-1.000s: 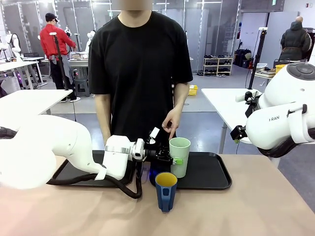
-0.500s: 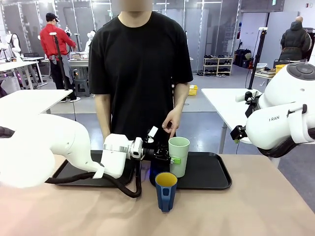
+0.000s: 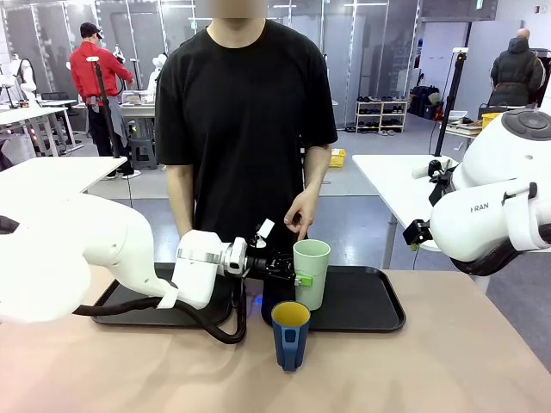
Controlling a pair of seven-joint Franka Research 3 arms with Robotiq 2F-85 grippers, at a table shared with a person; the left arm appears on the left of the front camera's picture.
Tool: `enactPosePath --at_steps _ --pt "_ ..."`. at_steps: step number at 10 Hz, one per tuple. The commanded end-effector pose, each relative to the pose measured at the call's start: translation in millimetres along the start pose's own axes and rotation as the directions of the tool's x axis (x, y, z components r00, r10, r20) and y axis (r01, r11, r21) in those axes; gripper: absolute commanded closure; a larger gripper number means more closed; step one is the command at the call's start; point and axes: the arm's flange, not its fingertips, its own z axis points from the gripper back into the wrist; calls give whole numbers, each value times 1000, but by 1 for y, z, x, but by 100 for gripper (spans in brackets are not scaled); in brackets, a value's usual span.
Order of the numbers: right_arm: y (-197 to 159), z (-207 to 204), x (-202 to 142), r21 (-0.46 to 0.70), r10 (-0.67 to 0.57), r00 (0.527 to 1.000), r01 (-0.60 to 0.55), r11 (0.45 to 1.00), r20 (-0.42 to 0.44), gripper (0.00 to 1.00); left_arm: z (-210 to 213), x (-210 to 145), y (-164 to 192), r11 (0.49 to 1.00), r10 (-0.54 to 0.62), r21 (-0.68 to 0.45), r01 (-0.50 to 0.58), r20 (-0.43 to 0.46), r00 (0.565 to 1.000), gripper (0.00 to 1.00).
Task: Sort and store the cups by type.
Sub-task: Place the picked Reusable plastic cup into the Flat Tray indicated by the person.
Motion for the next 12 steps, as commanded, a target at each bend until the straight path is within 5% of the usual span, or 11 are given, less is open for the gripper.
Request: enactPosePath --at_steps 1,12 --pt "0 -1 1 -5 8 1000 -8 1000 0 0 11 3 -18 1000 6 18 -6 -47 999 0" --pt "0 -1 1 -5 8 1000 -8 1000 0 0 92 26 -61 985 -16 160 56 -244 970 0"
